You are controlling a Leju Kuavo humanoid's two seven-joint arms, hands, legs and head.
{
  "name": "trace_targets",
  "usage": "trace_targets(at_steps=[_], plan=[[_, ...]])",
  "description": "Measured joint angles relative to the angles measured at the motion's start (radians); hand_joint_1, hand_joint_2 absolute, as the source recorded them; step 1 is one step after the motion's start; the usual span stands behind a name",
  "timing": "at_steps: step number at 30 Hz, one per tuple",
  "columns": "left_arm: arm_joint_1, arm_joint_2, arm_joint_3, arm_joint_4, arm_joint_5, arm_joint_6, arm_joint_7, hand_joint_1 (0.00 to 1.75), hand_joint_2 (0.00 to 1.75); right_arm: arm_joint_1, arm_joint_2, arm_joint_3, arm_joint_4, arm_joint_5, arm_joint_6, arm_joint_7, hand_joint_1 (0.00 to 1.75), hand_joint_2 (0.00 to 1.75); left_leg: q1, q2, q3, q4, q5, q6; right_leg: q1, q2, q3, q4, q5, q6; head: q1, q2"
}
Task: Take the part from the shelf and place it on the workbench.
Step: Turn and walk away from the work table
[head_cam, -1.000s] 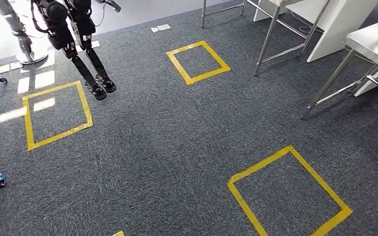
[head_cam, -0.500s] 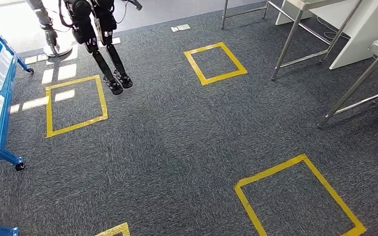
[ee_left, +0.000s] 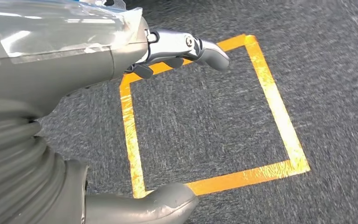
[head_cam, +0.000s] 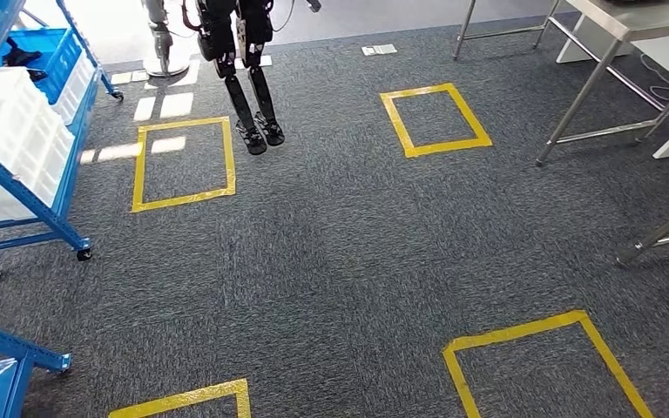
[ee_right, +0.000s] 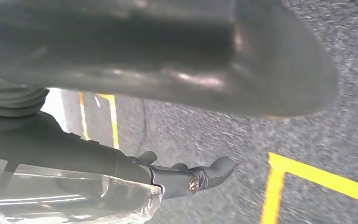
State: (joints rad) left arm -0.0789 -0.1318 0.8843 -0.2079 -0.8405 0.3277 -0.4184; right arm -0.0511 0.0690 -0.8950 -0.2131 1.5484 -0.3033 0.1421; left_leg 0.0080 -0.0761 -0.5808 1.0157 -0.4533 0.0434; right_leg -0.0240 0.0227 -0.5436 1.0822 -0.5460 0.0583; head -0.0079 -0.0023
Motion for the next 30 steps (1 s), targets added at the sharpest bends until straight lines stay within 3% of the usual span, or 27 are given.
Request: trace_targets(at_steps=[2,4,6,7,9,11,12,14,16,17,18,20,22,24,26,27,28,30], plan=[[0.000,0.001,0.000,0.000,-0.002,0.000,0.001,0.00,1.75,-0.001,0.001,0.000,0.000,0.001,0.000,-0.002,0.00,0.00,-0.003,-0.016,-0.003,0.002,0.002,-0.012,0.000,0.017,0.028,-0.072,0.025,-0.006,-0.001,0.000],[0.002,0.002,0.000,0.000,-0.003,0.000,0.002,0.00,1.75,-0.002,0.002,0.000,0.001,0.003,0.000,-0.003,0.00,0.00,-0.001,-0.029,-0.007,0.001,0.007,-0.023,0.004,0.006,0.031,-0.075,0.030,-0.023,-0.002,0.000],[0.004,0.003,0.000,0.000,-0.004,0.000,0.002,0.00,1.75,-0.004,0.001,0.000,0.000,0.005,-0.001,-0.006,0.00,0.00,0.002,-0.007,-0.019,0.020,-0.007,-0.032,0.002,-0.009,0.035,-0.079,0.038,-0.040,-0.003,0.000],[0.004,0.004,0.000,0.000,-0.004,0.000,0.002,0.00,1.75,-0.004,0.001,0.000,0.000,0.007,-0.002,-0.009,0.00,0.00,0.003,0.015,-0.035,0.054,-0.030,-0.035,0.001,-0.018,0.035,-0.081,0.040,-0.049,-0.005,0.000],[0.002,0.004,0.000,0.000,-0.004,0.000,0.002,0.00,1.75,-0.003,0.001,0.000,0.001,0.010,-0.003,-0.014,0.00,0.00,0.003,0.056,-0.091,0.179,-0.098,-0.039,0.007,-0.038,0.033,-0.082,0.041,-0.062,-0.008,0.000],[0.002,0.004,0.000,0.000,-0.004,0.000,0.003,0.00,1.75,0.001,0.001,0.000,0.001,0.011,-0.003,-0.015,0.00,0.00,0.004,0.067,-0.138,0.284,-0.137,-0.042,0.014,-0.061,0.028,-0.081,0.040,-0.068,-0.008,0.000],[0.003,0.004,0.001,0.000,-0.003,0.000,0.004,0.00,1.75,0.001,0.001,0.000,0.001,0.012,-0.003,-0.015,0.00,0.00,0.004,0.070,-0.136,0.285,-0.128,-0.042,0.016,-0.072,0.026,-0.081,0.039,-0.069,-0.009,0.000],[0.004,0.005,0.002,0.000,-0.003,0.000,0.006,0.00,1.75,-0.001,0.001,0.000,0.001,0.013,-0.002,-0.015,0.00,0.00,0.004,0.089,-0.076,0.182,-0.076,-0.037,0.018,-0.090,0.027,-0.081,0.038,-0.070,-0.009,0.000],[0.001,0.005,0.003,0.000,-0.003,0.000,0.008,0.00,1.75,-0.003,0.002,0.000,0.001,0.013,0.000,-0.015,0.00,0.00,-0.001,0.128,-0.004,0.055,-0.038,-0.030,0.026,-0.106,0.034,-0.080,0.035,-0.067,-0.008,0.000],[-0.001,0.005,0.003,0.000,-0.004,0.000,0.009,0.00,1.75,-0.004,0.002,0.000,0.001,0.013,0.001,-0.015,0.00,0.00,-0.004,0.140,0.014,0.022,-0.032,-0.025,0.029,-0.113,0.037,-0.080,0.034,-0.064,-0.007,0.000],[-0.002,0.005,0.003,0.000,-0.006,0.000,0.010,0.00,1.75,-0.005,0.002,0.000,0.001,0.013,0.003,-0.015,0.00,0.00,-0.008,0.140,0.016,0.011,-0.031,-0.022,0.031,-0.121,0.038,-0.080,0.033,-0.060,-0.005,0.000],[-0.003,0.005,0.003,0.000,-0.009,0.000,0.012,0.00,1.75,-0.006,0.002,0.000,0.001,0.013,0.006,-0.015,0.00,0.00,-0.008,0.119,0.015,0.003,-0.023,-0.010,0.031,-0.133,0.037,-0.079,0.031,-0.052,-0.003,0.000],[-0.003,0.004,0.003,0.000,-0.013,0.000,0.013,0.00,1.75,-0.007,0.003,0.000,0.001,0.012,0.008,-0.015,0.00,0.00,-0.004,0.099,0.018,-0.011,-0.010,0.005,0.028,-0.103,0.021,-0.040,0.005,-0.047,-0.002,0.000],[-0.004,0.004,0.003,0.000,-0.016,0.000,0.014,0.00,1.75,-0.004,0.004,0.000,0.002,0.012,0.010,-0.015,0.00,0.00,-0.002,0.079,0.016,-0.018,-0.001,0.016,0.021,-0.051,-0.031,0.073,-0.048,-0.049,0.000,0.000],[-0.004,0.005,0.003,0.000,-0.017,0.000,0.016,0.00,1.75,0.000,0.004,0.000,0.002,0.012,0.012,-0.015,0.00,0.00,-0.002,0.054,0.013,-0.017,0.003,0.018,0.013,-0.031,-0.088,0.187,-0.085,-0.043,0.000,0.000],[-0.003,0.005,0.003,0.000,-0.017,0.000,0.018,0.00,1.75,0.002,0.003,0.000,0.002,0.013,0.014,-0.015,0.00,0.00,-0.002,0.041,0.012,-0.017,0.003,0.017,0.009,-0.028,-0.096,0.201,-0.082,-0.035,0.000,0.000],[-0.003,0.005,0.003,0.000,-0.017,0.000,0.020,0.00,1.75,0.002,0.003,0.001,0.002,0.013,0.014,-0.015,0.00,0.00,-0.001,0.028,0.012,-0.016,0.004,0.015,0.005,-0.026,-0.085,0.172,-0.062,-0.023,0.000,0.000],[-0.003,0.004,0.003,0.000,-0.017,0.000,0.025,0.00,1.75,0.001,0.003,0.002,0.002,0.014,0.017,-0.016,0.00,0.00,0.000,0.004,0.011,-0.011,0.005,0.007,-0.007,-0.004,-0.027,0.037,-0.002,-0.002,0.000,0.000]])
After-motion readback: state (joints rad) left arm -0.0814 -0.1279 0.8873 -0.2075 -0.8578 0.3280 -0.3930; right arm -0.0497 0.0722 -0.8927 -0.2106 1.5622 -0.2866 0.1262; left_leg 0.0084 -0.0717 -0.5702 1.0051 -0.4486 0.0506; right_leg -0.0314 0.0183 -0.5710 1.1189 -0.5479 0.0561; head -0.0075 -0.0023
